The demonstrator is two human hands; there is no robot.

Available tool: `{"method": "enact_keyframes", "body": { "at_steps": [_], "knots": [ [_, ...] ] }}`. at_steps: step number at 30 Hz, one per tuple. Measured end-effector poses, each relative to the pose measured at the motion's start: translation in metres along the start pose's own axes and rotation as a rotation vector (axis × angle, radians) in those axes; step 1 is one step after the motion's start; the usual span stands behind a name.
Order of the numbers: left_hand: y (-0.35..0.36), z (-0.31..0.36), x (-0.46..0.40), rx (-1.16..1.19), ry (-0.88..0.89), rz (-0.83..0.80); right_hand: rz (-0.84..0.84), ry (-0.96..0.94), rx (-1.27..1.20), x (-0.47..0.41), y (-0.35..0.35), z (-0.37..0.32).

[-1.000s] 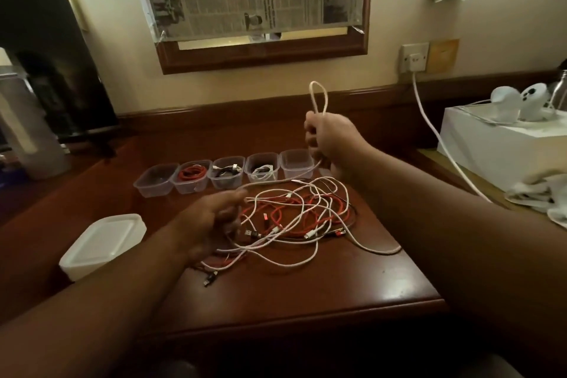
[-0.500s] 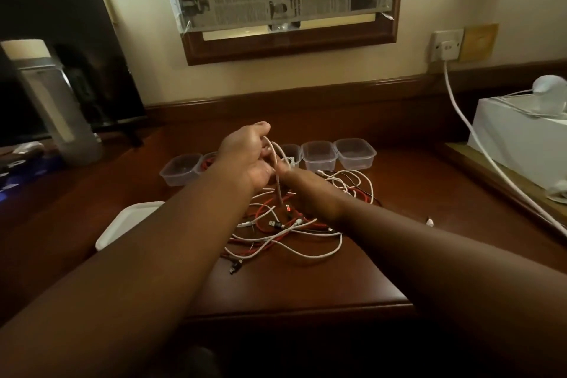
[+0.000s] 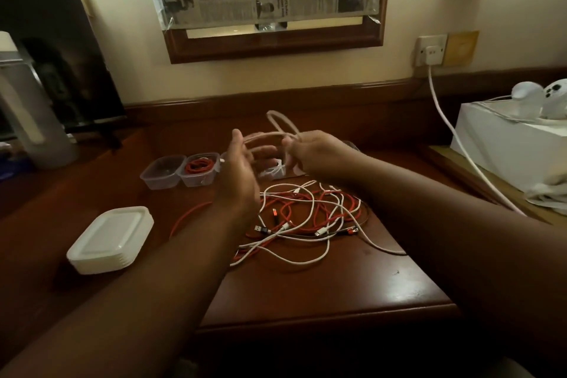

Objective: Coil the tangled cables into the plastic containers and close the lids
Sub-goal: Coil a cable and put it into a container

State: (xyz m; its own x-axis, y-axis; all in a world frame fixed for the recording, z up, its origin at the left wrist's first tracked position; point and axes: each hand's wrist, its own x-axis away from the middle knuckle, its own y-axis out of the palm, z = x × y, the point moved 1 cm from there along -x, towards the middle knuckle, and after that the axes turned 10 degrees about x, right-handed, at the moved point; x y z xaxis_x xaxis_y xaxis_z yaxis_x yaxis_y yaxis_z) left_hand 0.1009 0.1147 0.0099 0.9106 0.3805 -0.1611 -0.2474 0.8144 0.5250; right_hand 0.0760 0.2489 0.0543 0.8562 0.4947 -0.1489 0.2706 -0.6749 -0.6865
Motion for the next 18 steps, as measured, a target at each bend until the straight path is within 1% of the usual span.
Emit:
{"method": "enact_keyframes", "body": {
  "at_steps": [1, 2, 4, 6, 8, 10, 12, 15, 18],
  "knots": [
    [0.003, -0.006, 0.003, -0.003, -0.041, -0.091, 0.03, 0.013, -0.197, 0.001, -0.001, 0.001],
    [0.004, -0.013, 0.005, -0.059, -0.064, -0.172, 0.056, 0.028, -0.401, 0.0, -0.002, 0.003],
    [0.009, -0.024, 0.011, -0.303, -0.054, -0.327, 0.113, 0.031, -0.755, -0.001, -0.002, 0.005],
    [0.009, -0.03, 0.015, -0.585, 0.011, -0.481, 0.163, -0.004, -0.97, -0.005, -0.004, 0.005],
    [0.003, -0.033, 0.012, -0.776, 0.04, -0.549, 0.159, -0.029, -1.04, -0.003, -0.012, 0.005],
    [-0.004, -0.029, 0.006, -0.852, 0.009, -0.528, 0.139, -0.093, -0.983, 0.001, -0.021, 0.007],
    [-0.01, -0.019, -0.001, -0.836, -0.007, -0.406, 0.167, -0.09, -0.849, 0.002, -0.022, 0.012],
    [-0.015, -0.002, -0.012, -0.73, 0.031, -0.204, 0.286, 0.012, -0.454, -0.003, -0.014, 0.029],
    [-0.009, 0.01, -0.019, -0.637, 0.044, -0.058, 0.327, 0.065, -0.182, -0.005, -0.009, 0.034]
  ]
}}
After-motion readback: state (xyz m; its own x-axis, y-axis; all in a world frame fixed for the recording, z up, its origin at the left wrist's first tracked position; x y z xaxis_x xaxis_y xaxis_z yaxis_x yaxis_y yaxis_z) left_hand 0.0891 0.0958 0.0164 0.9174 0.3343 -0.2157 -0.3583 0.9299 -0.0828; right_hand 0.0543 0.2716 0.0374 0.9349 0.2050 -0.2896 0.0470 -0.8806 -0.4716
